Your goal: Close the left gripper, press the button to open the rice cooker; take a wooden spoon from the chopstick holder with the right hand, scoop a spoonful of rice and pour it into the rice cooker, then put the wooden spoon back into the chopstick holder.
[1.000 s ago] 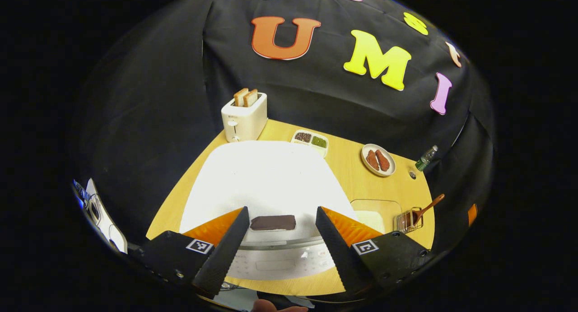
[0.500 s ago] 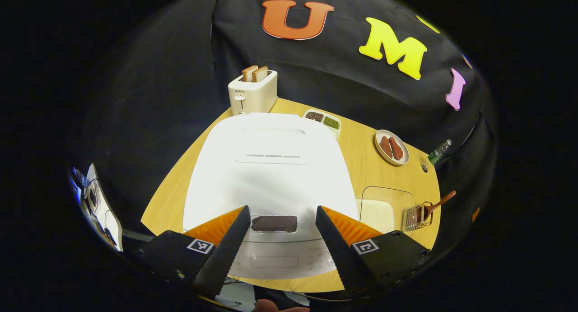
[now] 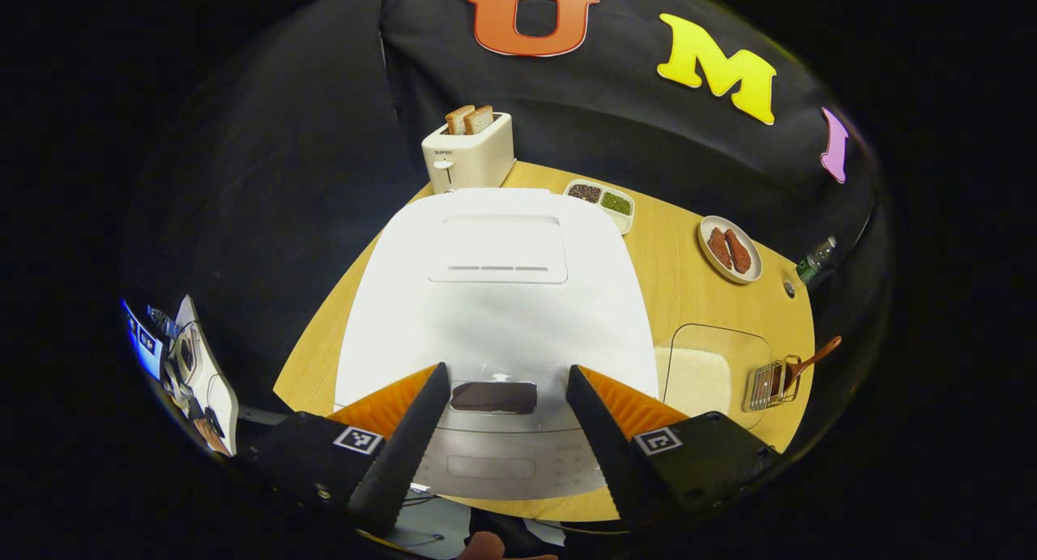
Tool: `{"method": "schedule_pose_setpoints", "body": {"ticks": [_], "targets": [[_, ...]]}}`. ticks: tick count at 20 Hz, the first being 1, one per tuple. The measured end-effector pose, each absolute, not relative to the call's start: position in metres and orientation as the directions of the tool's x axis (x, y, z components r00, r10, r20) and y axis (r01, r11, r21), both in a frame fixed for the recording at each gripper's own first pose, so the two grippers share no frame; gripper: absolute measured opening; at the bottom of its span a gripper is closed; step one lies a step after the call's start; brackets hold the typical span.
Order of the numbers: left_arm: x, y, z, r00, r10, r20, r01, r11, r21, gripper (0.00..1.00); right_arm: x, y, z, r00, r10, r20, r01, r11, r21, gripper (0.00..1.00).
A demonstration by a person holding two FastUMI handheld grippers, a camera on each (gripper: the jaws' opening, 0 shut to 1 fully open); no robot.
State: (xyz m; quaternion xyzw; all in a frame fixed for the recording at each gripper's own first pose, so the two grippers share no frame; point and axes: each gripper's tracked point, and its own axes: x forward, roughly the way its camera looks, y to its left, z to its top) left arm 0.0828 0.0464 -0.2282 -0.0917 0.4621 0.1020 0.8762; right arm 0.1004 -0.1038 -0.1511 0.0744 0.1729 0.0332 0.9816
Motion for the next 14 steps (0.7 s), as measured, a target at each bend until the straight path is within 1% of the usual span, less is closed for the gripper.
{"method": "schedule_pose_setpoints", "body": {"ticks": [4,5,7,10,14], "targets": [[0.085,0.047,-0.226,0.581,0.107,-0.807,-0.253,0.966,-0.054,0.99,0.110,-0.101,-0.155,0.930,0.121,-0.348,-0.060,0.982,0.181,0.99],[0.085,0.046,-0.227,0.580,0.107,-0.808,-0.253,0.966,-0.054,0.99,0.113,-0.100,-0.154,0.928,0.130,-0.349,-0.068,0.980,0.185,1.00],[0.086,0.047,-0.226,0.584,0.109,-0.805,-0.243,0.969,-0.045,1.00,0.117,-0.096,-0.151,0.928,0.146,-0.344,-0.086,0.979,0.182,0.99],[0.089,0.048,-0.223,0.589,0.117,-0.800,-0.242,0.970,-0.037,0.98,0.123,-0.089,-0.149,0.922,0.187,-0.338,-0.133,0.975,0.179,0.99],[0.091,0.051,-0.220,0.600,0.160,-0.784,-0.292,0.956,-0.029,0.96,0.131,-0.086,-0.153,0.908,0.250,-0.337,-0.202,0.964,0.172,0.99]]}}
